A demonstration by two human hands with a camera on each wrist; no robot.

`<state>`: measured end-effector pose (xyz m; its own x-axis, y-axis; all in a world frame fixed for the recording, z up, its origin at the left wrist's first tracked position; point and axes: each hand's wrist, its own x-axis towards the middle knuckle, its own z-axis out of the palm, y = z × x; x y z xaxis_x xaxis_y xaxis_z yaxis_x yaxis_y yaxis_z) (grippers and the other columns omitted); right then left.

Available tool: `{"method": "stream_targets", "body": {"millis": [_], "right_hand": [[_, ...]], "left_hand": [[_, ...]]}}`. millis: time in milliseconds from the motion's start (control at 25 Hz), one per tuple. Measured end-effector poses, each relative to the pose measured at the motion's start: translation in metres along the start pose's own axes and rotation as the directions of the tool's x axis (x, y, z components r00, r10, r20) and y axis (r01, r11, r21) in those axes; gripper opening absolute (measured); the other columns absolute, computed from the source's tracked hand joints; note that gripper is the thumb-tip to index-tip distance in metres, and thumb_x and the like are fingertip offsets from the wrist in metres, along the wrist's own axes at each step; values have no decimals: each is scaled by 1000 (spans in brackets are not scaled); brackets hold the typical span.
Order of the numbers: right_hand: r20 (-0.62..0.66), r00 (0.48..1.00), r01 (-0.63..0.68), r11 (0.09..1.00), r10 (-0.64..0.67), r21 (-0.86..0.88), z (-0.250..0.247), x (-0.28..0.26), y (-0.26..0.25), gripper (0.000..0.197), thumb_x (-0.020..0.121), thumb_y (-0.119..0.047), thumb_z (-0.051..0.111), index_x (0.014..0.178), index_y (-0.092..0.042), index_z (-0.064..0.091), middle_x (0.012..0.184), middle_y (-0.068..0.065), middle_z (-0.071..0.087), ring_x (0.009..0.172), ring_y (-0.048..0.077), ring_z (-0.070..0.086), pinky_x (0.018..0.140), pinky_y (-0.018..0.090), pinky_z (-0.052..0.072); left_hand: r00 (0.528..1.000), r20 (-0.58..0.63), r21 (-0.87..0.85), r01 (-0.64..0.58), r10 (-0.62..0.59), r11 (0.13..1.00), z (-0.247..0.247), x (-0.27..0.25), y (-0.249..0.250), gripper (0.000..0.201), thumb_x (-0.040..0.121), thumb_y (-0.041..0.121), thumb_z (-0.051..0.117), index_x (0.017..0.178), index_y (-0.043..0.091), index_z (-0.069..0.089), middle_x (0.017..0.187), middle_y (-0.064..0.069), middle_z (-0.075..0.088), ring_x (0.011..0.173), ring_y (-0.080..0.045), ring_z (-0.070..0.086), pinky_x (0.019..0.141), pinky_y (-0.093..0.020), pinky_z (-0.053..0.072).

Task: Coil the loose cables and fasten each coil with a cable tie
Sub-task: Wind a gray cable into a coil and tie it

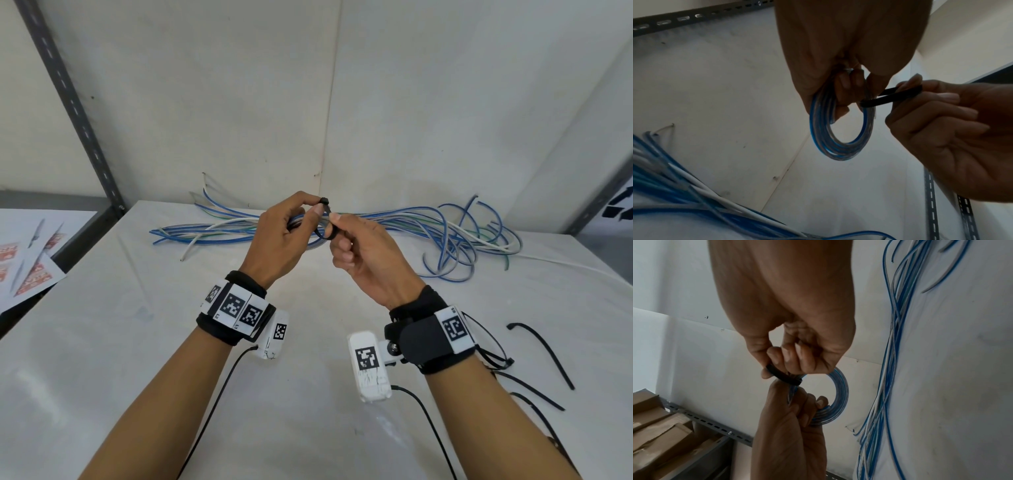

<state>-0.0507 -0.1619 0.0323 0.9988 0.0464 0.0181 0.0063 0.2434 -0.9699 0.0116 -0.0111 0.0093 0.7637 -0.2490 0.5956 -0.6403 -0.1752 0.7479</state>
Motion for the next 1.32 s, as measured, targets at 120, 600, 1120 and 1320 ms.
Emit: {"method": "stream_targets", "body": {"millis": [120,600,1120,1320], "right_hand": [[-5,1000,1,1000,-1,4,-1,0,1,29,103,-20,52,79,-9,62,56,-4,41,51,10,29,49,22,22],[-24,1000,-12,1000,12,11,-3,-1,-3,29,102,-19,53,76,-10,60,55,-4,38,49,10,28,49,23,21],[-25,1000,-14,1000,13,-12,-3,-4,-6,29,102,-19,53,76,-10,60,55,-4,39,50,10,29,49,22,23],[-16,1000,-26,1000,26,-9,-2,-3,-5,30,102,-18,52,75,-10,60,54,-4,38,49,9,29,48,22,22]], "left_hand": [[1000,21,-1,11,-10,1000,0,1,-4,28,101,45,52,103,22,68,79,-11,69,76,-40,62,70,-56,52],[998,45,-61,49,-46,997,3,-1,1,22,104,33,54,101,18,68,75,-14,66,59,-29,46,56,-39,37],[999,47,-62,28,-25,998,3,-1,3,24,104,38,53,101,20,69,78,-9,69,70,-38,58,61,-47,45],[999,42,-59,29,-27,998,2,-2,7,23,105,33,54,104,17,70,77,-8,69,62,-30,52,57,-37,39]]}}
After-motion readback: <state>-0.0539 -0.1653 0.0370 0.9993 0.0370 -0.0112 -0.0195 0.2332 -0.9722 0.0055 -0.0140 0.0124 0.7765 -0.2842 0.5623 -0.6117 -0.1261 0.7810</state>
